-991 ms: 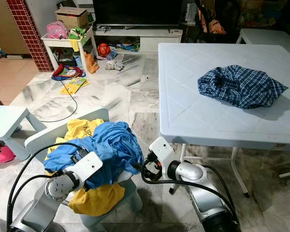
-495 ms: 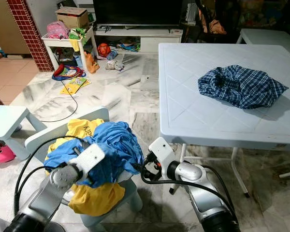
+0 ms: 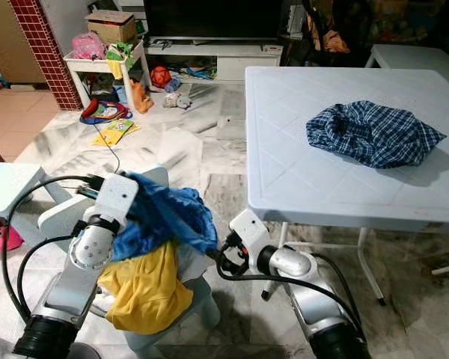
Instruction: Hang hanger
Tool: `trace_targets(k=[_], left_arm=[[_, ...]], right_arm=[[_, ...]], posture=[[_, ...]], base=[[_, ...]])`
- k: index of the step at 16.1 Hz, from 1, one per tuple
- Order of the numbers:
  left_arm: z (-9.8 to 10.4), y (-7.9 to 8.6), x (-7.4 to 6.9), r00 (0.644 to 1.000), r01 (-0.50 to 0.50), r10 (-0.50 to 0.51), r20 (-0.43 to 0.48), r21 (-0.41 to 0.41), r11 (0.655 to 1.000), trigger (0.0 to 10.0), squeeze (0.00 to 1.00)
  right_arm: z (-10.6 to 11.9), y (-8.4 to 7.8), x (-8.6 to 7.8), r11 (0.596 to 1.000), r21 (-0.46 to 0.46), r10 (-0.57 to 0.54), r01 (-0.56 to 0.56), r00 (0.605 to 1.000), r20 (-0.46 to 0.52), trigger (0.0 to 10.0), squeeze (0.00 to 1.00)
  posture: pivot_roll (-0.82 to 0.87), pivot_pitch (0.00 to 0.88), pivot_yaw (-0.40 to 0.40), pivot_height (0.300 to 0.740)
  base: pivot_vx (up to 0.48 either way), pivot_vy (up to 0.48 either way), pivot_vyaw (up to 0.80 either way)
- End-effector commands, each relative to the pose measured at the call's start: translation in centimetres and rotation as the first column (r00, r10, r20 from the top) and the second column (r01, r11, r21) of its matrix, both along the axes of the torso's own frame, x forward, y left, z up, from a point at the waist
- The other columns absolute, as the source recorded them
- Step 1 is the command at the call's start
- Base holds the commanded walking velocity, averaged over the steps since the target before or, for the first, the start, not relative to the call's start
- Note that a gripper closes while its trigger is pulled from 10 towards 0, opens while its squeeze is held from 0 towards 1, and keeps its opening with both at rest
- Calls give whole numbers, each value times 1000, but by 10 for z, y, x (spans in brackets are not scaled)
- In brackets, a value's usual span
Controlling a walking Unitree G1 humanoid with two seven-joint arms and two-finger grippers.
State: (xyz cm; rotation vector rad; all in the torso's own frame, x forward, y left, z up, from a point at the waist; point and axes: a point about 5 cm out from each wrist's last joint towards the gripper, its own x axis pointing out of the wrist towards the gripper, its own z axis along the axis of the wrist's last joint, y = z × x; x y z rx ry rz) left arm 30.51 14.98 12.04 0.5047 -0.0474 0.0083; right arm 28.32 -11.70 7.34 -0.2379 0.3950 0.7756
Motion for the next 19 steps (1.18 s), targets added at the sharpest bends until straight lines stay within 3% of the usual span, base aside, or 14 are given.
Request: trace_targets(k=[1, 3, 5, 8, 12, 13, 14, 15, 19], left_arm=[[1, 2, -3, 999, -24, 24, 22, 7, 1000, 3529, 0], [-25, -3, -17, 994, 9, -11, -107, -16, 1000, 10000, 0], [-43, 1, -36, 984, 3, -1, -180, 10, 1000, 10000, 0], [-48, 9, -45, 977, -20, 25, -210, 26, 999, 10000, 0], [-61, 29, -69, 950, -40, 59, -307, 68, 997, 10000, 0], [-63, 27, -73, 945, -34, 42, -325, 29, 999, 10000, 0], [-66, 18, -82, 935, -8, -32, -354, -110, 994, 10000, 0], [-69, 12, -88, 920, 36, -98, -379, -168, 985, 10000, 0], [-80, 17, -97, 853, 43, -141, -503, -202, 979, 10000, 0]], right_arm=[[1, -4, 4, 1000, -12, -21, 22, 1000, 13, 10000, 0], [0, -6, 4, 1000, -16, -22, 23, 1000, 11, 10000, 0], [-1, -6, 4, 1000, -19, -23, 24, 1000, 11, 10000, 0], [-2, -5, 5, 1000, -21, -19, 20, 1000, 12, 10000, 0], [-2, -5, 6, 1000, -25, -11, 12, 1000, 13, 10000, 0], [-2, -6, 6, 1000, -26, -11, 11, 1000, 12, 10000, 0], [-3, -6, 6, 1000, -27, -7, 7, 1000, 8, 10000, 0], [-3, -6, 5, 1000, -27, -1, 1, 1000, 4, 10000, 0], [-4, -4, 4, 999, -30, 14, -14, 1000, -3, 10000, 0]], posture=[[-41, 0, -4, 740], [-41, 0, -3, 740], [-39, 0, -3, 740], [-29, 0, -8, 740], [-23, 0, -11, 740], [-23, 0, -12, 740], [-22, 0, -14, 740], [-21, 0, -16, 740], [-19, 0, -18, 740]], base=[[0, 0, 0], [0, 0, 0], [0, 0, 0], [0, 0, 0], [0, 0, 0], [0, 0, 0], [0, 0, 0], [0, 0, 0], [0, 0, 0]])
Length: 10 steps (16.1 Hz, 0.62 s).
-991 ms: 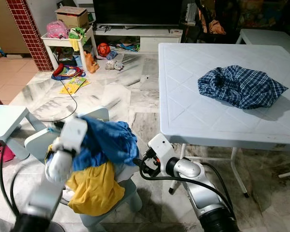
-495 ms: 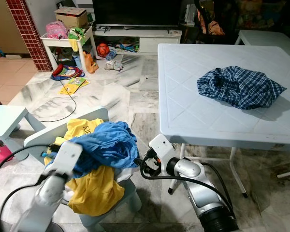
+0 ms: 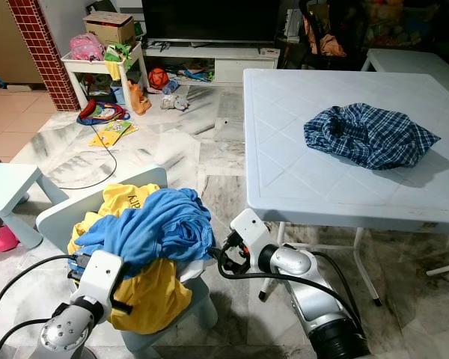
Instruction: Hang hanger
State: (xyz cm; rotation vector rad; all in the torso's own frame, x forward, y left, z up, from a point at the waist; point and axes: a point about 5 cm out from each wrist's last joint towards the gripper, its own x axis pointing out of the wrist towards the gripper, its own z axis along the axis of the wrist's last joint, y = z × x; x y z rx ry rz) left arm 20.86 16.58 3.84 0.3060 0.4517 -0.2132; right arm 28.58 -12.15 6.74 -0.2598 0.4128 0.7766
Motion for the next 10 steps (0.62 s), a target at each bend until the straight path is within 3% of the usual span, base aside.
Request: trace_targets(k=[1, 4, 6, 8, 10], left_arm=[[2, 2, -1, 1000, 7, -7, -9, -5, 1000, 10000, 0], [4, 1, -1, 999, 29, -29, -14, 3, 1000, 10000, 0], [7, 0, 2, 998, 67, -68, 17, 54, 996, 10000, 0], [21, -2, 11, 987, 60, -76, 145, 106, 993, 10000, 0], [38, 10, 23, 960, -61, 24, 278, 125, 990, 10000, 0]], right_arm=[[2, 0, 2, 1000, -5, 10, -10, 1000, 5, 10000, 0], [0, -1, 1, 1000, -6, 8, -8, 1000, 0, 10000, 0], [0, -1, 1, 1000, -6, 7, -7, 1000, -2, 10000, 0], [0, 0, 2, 1000, -6, 7, -7, 1000, 1, 10000, 0], [2, 0, 3, 1000, -4, 4, -4, 1000, 6, 10000, 0]], posture=[[-21, 0, -15, 740], [-21, 0, -15, 740], [-23, 0, -12, 740], [-24, 0, -13, 740], [-22, 0, -13, 740]], base=[[0, 0, 0], [0, 0, 0], [0, 0, 0], [0, 0, 0], [0, 0, 0]])
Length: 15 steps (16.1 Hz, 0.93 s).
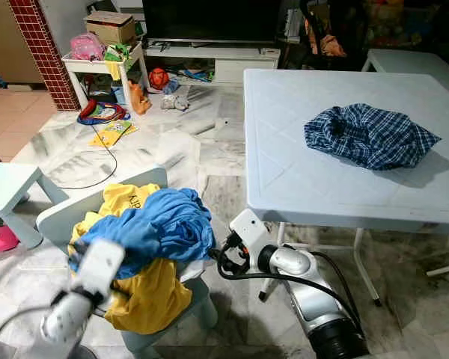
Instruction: Hang hanger
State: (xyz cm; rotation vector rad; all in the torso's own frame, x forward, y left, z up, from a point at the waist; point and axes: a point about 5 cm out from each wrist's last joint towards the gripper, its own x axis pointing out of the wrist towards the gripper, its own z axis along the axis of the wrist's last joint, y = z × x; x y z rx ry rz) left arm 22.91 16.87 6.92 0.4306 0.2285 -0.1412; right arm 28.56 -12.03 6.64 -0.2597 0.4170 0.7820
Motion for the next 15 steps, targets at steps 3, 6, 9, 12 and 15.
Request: trace_targets(k=[3, 6, 9, 12, 15], left_arm=[[4, 21, 6, 994, -110, 108, 34, 60, 992, 10000, 0], [-6, 26, 10, 993, -113, 116, -28, 90, 990, 10000, 0], [-16, 22, 11, 990, -74, 86, -110, 113, 991, 10000, 0], [-19, 23, 13, 989, -59, 74, -129, 116, 991, 10000, 0], [-23, 22, 15, 985, -11, 30, -169, 109, 994, 10000, 1000]], right_arm=[[3, -1, 4, 1000, -2, -1, 1, 1000, 12, 10000, 0], [3, -1, 3, 1000, -2, -2, 2, 1000, 10, 10000, 0], [3, -2, 3, 1000, -2, -3, 3, 1000, 11, 10000, 0], [3, -3, 2, 1000, -4, -4, 4, 1000, 9, 10000, 0], [3, -1, 3, 1000, -3, 0, 0, 1000, 9, 10000, 0]], posture=[[-21, 0, -13, 740], [-26, 0, -9, 740], [-29, 0, -7, 740], [-28, 0, -7, 740], [-28, 0, -8, 740]], base=[[0, 0, 0], [0, 0, 0], [0, 0, 0], [0, 0, 0], [0, 0, 0]])
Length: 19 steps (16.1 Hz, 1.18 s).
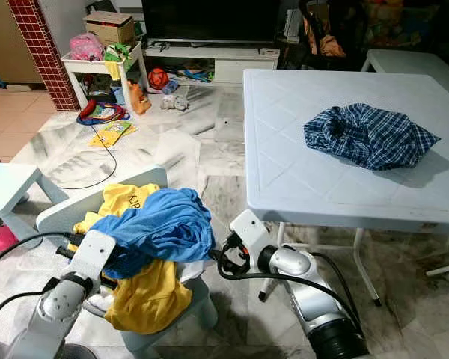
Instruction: Hang hanger
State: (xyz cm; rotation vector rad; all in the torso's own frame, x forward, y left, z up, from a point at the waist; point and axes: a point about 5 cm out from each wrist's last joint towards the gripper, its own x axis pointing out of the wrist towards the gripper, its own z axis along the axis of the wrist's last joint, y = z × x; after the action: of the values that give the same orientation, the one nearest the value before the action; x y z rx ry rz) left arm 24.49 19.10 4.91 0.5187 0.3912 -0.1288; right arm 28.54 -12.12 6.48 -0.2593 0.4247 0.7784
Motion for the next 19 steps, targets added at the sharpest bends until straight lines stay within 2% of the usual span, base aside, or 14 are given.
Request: trace_targets(k=[1, 2, 3, 4, 5, 6, 7, 8, 9, 10, 14, 15, 17, 19], left_arm=[[-6, -2, 0, 998, 48, -47, -49, 22, 999, 10000, 1000], [-9, -3, 0, 996, 67, -65, -66, 30, 997, 10000, 1000], [-10, -4, -1, 993, 88, -85, -82, 30, 996, 10000, 145], [-11, -5, -2, 992, 91, -90, -90, 10, 996, 10000, 235], [-11, -5, -3, 991, 93, -92, -92, 5, 996, 10000, 714], [-11, -5, -3, 991, 93, -92, -92, 11, 996, 10000, 824], [-12, -4, -3, 991, 96, -93, -100, 19, 995, 10000, 788], [-13, -2, -4, 989, 100, -97, -112, 20, 995, 10000, 608], [-14, -2, -4, 988, 102, -100, -117, 16, 995, 10000, 608], [-14, -1, -4, 988, 99, -97, -117, 13, 995, 10000, 1000], [-17, -3, -5, 981, 133, -129, -144, 12, 991, 10000, 992], [-18, -4, -5, 978, 143, -142, -154, 0, 990, 10000, 0], [-20, -6, -4, 972, 164, -164, -168, -10, 986, 0, 0], [-25, -7, 0, 961, 196, -196, -193, -18, 980, 0, 0]], right_arm=[[5, 0, 3, 1000, 0, 5, -5, 1000, 16, 10000, 0], [5, 0, 3, 1000, -1, 5, -5, 1000, 17, 10000, 0], [5, 0, 3, 1000, -1, 4, -4, 1000, 17, 10000, 0], [4, 0, 3, 1000, -2, 3, -3, 1000, 17, 10000, 0], [4, 0, 3, 1000, -2, 3, -3, 1000, 17, 10000, 0], [5, 0, 3, 1000, -1, 3, -3, 1000, 17, 10000, 0], [5, 0, 3, 1000, -1, 4, -4, 1000, 17, 10000, 0], [5, 0, 4, 1000, 0, 5, -5, 1000, 19, 10000, 0], [5, 0, 4, 1000, 1, 5, -5, 1000, 19, 10000, 0], [5, 0, 4, 1000, 0, 4, -4, 1000, 20, 10000, 0], [5, 0, 5, 1000, -1, 4, -4, 1000, 21, 10000, 0], [5, 1, 5, 1000, 0, 6, -6, 1000, 21, 10000, 0], [5, 1, 5, 1000, 0, 8, -8, 1000, 21, 10000, 0], [5, 2, 7, 1000, 0, 7, -7, 1000, 23, 10000, 0]], posture=[[-28, 0, -8, 740], [-29, 0, -7, 740], [-29, 0, -6, 740], [-29, 0, -6, 740], [-29, 0, -6, 740], [-29, 0, -6, 740], [-29, 0, -6, 740], [-26, 0, -4, 740], [-26, 0, -4, 740], [-26, 0, -3, 740], [-27, 0, -3, 740], [-27, 0, -2, 740], [-29, 0, -4, 740], [-32, 0, -3, 740]], base=[[0, 0, 0], [0, 0, 0], [0, 0, 0], [0, 0, 0], [0, 0, 0], [0, 0, 0], [0, 0, 0], [0, 0, 0], [0, 0, 0], [0, 0, 0], [0, 0, 0], [0, 0, 0], [0, 0, 0], [0, 0, 0]])
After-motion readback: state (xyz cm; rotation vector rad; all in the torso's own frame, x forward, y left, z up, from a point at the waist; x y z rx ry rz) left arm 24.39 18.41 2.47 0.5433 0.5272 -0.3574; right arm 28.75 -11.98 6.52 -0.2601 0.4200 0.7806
